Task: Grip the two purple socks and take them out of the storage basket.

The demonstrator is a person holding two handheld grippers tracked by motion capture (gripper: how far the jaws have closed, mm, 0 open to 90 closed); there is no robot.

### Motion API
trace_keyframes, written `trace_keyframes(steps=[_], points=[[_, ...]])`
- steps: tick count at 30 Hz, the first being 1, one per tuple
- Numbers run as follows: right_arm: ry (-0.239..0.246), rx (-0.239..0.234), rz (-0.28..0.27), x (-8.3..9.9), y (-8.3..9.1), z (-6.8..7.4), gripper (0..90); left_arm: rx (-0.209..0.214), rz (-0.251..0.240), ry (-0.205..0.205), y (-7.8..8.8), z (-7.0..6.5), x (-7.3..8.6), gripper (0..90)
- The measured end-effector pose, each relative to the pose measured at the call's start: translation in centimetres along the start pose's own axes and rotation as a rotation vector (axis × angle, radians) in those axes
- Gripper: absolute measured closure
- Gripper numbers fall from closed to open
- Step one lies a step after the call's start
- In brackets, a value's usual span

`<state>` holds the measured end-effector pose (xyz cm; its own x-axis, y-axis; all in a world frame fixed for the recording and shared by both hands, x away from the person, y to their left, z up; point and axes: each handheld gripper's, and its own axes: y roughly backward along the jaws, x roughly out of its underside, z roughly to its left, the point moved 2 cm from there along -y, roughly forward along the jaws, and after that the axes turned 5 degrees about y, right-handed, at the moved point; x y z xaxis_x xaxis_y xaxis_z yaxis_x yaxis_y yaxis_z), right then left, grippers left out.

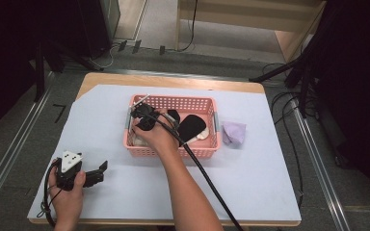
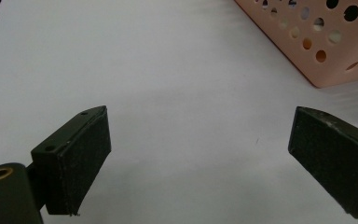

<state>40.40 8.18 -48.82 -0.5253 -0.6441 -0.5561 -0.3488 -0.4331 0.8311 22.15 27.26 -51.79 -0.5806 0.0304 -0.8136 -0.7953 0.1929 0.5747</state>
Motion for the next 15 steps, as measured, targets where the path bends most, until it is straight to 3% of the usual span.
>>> trace_keyframes(steps=[2,5,6,10,12,13,14,15], points=[[0.059,-0.011,0.044,0.3,-0.6,0.3,52.7,0.002,0.005,-0.003,0.0,0.0,0.0,6.4],[0.047,0.038,0.062,0.3,-0.4,0.2,72.7,0.001,0.0,0.0,0.0,0.0,0.0,6.4],[0.034,0.03,0.063,0.3,-0.3,0.0,79.5,0.002,0.0,0.0,0.0,0.0,0.0,6.5],[0.041,0.053,0.017,0.1,0.6,0.0,85.2,0.003,0.004,-0.002,0.0,0.0,0.0,6.5],[0.009,-0.008,-0.113,-0.2,2.4,-0.4,85.6,0.005,0.002,-0.001,0.0,0.0,0.0,6.5],[0.009,-0.008,-0.113,-0.2,2.4,-0.4,85.6,0.004,0.001,-0.002,0.0,0.0,0.0,6.5],[-0.023,-0.112,-0.223,-0.1,4.0,-0.9,85.5,0.005,0.0,0.001,0.0,0.0,0.0,6.5],[-0.023,-0.112,-0.223,-0.1,4.0,-0.9,85.5,0.005,0.0,0.001,0.0,0.0,0.0,6.5]])
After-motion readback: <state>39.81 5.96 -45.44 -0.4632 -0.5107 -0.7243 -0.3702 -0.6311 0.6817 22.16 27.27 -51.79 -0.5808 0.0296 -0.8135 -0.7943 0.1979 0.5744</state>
